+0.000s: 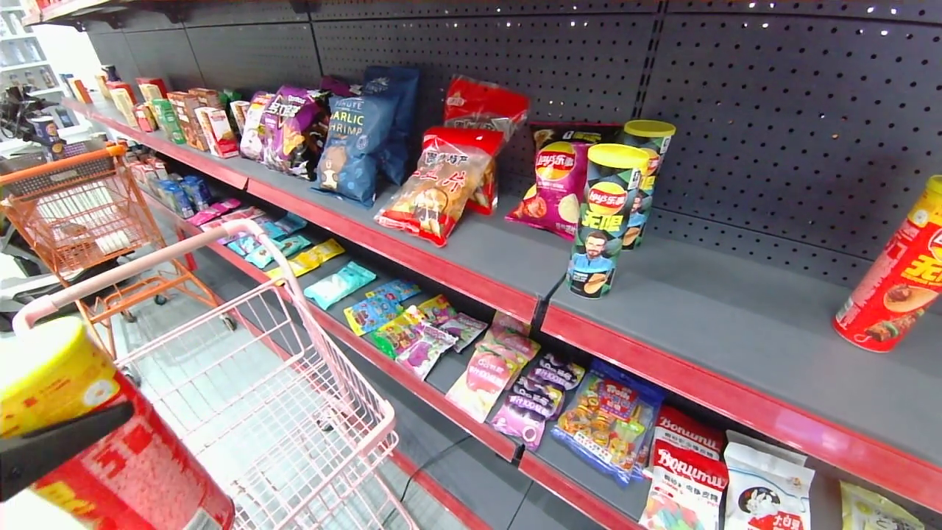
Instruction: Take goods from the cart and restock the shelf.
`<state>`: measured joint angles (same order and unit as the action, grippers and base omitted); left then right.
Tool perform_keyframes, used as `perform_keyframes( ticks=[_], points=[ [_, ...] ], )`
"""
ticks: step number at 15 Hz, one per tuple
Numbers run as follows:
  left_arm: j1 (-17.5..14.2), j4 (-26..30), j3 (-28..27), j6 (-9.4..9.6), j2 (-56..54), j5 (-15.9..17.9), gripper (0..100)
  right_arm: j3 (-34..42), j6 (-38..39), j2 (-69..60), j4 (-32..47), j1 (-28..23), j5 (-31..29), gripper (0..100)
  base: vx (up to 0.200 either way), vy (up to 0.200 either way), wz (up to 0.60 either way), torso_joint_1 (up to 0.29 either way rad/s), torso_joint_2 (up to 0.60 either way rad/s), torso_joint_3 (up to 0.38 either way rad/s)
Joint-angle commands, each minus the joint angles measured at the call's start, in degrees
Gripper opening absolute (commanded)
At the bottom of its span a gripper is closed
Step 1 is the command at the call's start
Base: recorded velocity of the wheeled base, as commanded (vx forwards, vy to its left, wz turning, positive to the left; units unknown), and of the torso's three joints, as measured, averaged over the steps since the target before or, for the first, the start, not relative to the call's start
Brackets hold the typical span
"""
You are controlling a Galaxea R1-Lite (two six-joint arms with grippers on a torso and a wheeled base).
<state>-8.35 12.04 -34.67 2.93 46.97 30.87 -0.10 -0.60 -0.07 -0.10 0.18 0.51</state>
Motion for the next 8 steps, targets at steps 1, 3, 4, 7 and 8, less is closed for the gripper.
perform_keyframes(
  ticks=[1, 3, 4, 7, 8],
  points=[
    [1.8, 4.8, 1.0, 0.06, -12.8, 0.9, 0, 0.0, 0.0, 0.1, 0.0, 0.0, 0.0, 100, 0.000, 0.000, 0.00, 0.000, 0.00, 0.000],
    [2.1, 5.0, 2.8, 0.24, -16.4, 0.9, 0, 0.0, 0.0, 0.1, 0.0, 0.0, 0.0, 100, 0.000, 0.000, 0.00, 0.000, 0.00, 0.000],
    [2.1, 5.0, 3.3, 0.24, -17.6, 0.8, 0, 0.0, 0.0, 0.1, 0.0, 0.0, 0.0, 100, 0.000, 0.000, 0.00, 0.036, -0.07, -0.056],
    [2.1, 5.0, 4.3, 1.38, -20.0, 0.8, 0, 0.0, 0.0, 0.1, 0.0, 0.0, 0.0, 100, 0.000, 0.000, 0.00, 0.157, -0.34, -0.198],
    [2.0, 5.0, 4.1, 1.38, -19.9, 0.8, 0, 0.0, 0.1, 0.1, 0.0, 0.0, 0.0, 100, 0.000, 0.000, 0.00, 0.173, -0.38, -0.212]
  ],
)
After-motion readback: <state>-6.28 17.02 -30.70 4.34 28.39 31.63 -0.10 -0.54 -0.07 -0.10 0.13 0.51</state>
